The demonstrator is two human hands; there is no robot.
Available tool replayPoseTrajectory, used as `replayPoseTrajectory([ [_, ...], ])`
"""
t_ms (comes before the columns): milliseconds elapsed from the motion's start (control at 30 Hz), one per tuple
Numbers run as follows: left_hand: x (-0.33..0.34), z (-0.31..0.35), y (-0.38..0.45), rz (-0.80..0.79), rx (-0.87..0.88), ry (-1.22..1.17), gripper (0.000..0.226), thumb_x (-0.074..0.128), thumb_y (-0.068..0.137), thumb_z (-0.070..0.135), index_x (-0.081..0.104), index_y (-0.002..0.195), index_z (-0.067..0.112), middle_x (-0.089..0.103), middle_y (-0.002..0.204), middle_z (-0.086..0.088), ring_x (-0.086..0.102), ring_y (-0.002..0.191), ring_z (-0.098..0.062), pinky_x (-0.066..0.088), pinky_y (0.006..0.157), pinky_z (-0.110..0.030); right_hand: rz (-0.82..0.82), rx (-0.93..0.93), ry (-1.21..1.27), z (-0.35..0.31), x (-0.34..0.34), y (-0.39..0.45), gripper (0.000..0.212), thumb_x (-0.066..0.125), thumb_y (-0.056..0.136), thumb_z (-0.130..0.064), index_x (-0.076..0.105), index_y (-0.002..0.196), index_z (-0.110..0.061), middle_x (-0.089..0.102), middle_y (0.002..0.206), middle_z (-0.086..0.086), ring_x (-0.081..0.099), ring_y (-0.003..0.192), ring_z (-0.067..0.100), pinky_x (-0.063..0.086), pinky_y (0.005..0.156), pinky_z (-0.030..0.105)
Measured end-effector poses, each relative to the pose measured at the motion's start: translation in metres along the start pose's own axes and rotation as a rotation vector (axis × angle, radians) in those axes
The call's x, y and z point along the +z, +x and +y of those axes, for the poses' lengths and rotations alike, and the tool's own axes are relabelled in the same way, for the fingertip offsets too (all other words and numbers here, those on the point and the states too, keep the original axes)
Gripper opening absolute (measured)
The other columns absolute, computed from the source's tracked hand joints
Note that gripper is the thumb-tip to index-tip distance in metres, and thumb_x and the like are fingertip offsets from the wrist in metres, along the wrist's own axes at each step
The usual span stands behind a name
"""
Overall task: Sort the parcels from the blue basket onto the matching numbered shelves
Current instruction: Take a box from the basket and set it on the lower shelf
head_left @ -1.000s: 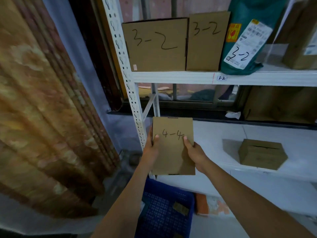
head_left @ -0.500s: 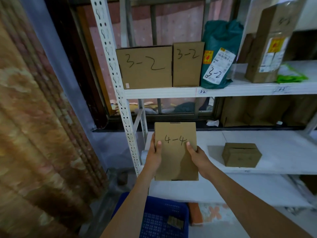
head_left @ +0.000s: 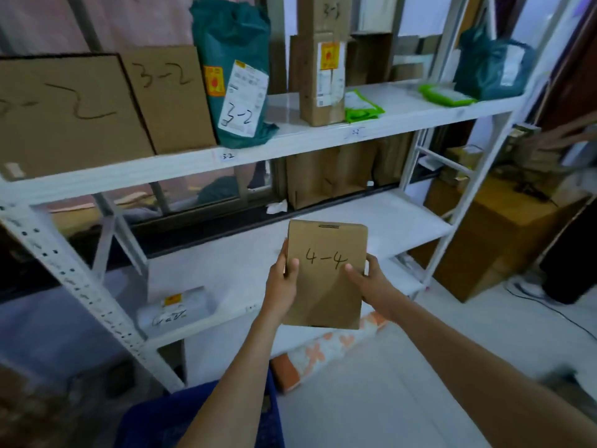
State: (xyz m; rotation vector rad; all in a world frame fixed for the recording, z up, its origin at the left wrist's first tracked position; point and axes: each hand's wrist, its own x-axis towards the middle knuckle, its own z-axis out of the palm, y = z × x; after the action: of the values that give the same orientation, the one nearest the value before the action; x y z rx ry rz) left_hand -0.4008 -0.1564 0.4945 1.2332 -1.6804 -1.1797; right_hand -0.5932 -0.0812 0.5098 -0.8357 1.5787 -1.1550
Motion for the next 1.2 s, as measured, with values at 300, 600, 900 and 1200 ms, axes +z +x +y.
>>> replayPoseTrajectory([
  [300, 0.119, 0.016, 0.044, -0.129, 0.001, 0.034, 0.037, 0.050, 0.103, 0.034, 0.054, 0.140, 0.033, 0.056, 0.136, 0.008, 0.053, 0.125, -0.015, 0.049, 0.104, -0.039, 0.153, 0.018, -0.087, 0.016, -0.140, 0.031, 0.050, 0.074, 0.088, -0.014, 0.050, 0.131, -0.021, 0.055, 0.130, 0.001, 0.058, 0.114, 0.027, 0.051, 0.099, 0.054],
  [600, 0.246, 0.086, 0.125, -0.177, 0.021, 0.093, 0.039, 0.065, 0.095, 0.035, 0.063, 0.131, 0.020, 0.067, 0.126, 0.004, 0.061, 0.115, -0.017, 0.052, 0.096, -0.036, 0.154, -0.019, -0.121, -0.016, -0.300, 0.102, 0.068, 0.075, 0.087, -0.012, 0.037, 0.141, -0.025, 0.060, 0.123, 0.006, 0.062, 0.112, 0.026, 0.060, 0.086, 0.042],
  [900, 0.357, 0.113, 0.223, -0.187, 0.001, 0.095, 0.062, 0.078, 0.085, 0.034, 0.050, 0.138, 0.021, 0.056, 0.139, 0.002, 0.054, 0.126, -0.020, 0.055, 0.096, -0.046, 0.152, -0.021, -0.262, -0.039, -0.416, 0.189, 0.074, 0.077, 0.085, -0.014, 0.038, 0.147, -0.023, 0.054, 0.133, 0.002, 0.054, 0.123, 0.026, 0.051, 0.101, 0.049],
  [1200, 0.452, 0.095, 0.360, -0.195, -0.024, 0.028, 0.069, 0.077, 0.087, 0.024, 0.042, 0.147, 0.030, 0.055, 0.131, 0.004, 0.054, 0.125, -0.026, 0.053, 0.099, -0.051, 0.167, -0.116, -0.620, -0.077, -0.490, 0.338, 0.071, 0.074, 0.082, -0.005, 0.034, 0.138, -0.021, 0.054, 0.122, 0.009, 0.059, 0.109, 0.027, 0.059, 0.084, 0.038],
])
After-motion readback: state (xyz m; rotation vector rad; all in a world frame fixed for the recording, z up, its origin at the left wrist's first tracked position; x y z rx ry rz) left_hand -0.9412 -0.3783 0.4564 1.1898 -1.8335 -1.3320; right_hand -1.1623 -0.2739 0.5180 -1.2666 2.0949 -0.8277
